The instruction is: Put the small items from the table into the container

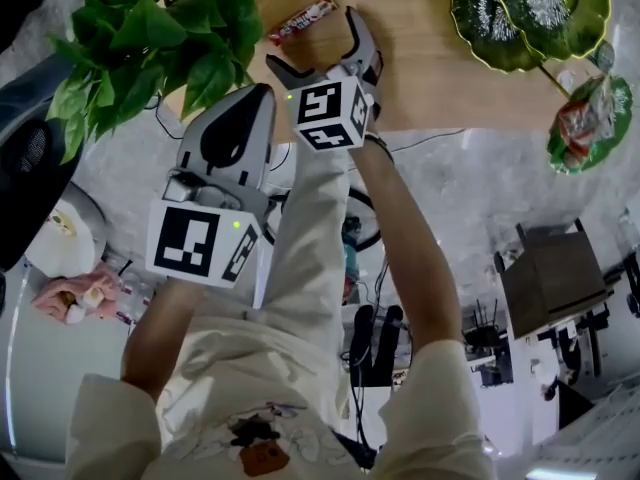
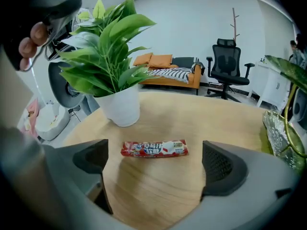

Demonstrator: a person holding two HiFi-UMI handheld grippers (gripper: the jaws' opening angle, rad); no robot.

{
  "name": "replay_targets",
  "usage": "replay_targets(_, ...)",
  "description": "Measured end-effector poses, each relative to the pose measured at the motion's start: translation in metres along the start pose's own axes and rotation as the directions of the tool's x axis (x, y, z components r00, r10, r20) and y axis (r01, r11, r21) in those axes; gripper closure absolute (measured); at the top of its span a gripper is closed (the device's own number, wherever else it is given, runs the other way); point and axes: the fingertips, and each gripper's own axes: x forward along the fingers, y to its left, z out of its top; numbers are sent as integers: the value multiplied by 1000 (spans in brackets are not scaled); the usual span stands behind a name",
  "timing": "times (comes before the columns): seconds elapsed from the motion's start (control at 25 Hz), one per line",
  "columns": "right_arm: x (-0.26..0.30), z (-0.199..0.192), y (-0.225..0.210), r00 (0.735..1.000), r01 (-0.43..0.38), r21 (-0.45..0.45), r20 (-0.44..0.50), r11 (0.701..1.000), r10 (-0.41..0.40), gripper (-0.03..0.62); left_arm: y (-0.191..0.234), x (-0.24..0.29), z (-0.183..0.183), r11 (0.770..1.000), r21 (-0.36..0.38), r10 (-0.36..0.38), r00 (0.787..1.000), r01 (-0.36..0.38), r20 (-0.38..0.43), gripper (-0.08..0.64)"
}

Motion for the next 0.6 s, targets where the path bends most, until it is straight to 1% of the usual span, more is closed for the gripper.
replay_targets(0.36, 16, -4, 1, 1000, -14, -12, -14, 1000, 14, 9, 5, 11, -6, 1000, 6, -4, 1000, 4, -16, 551)
replay_targets(0.6, 20, -5, -1, 1000, -8, 5, -16, 1000, 8, 9, 3, 16, -8, 1000, 12, -12, 1000, 13, -28, 551)
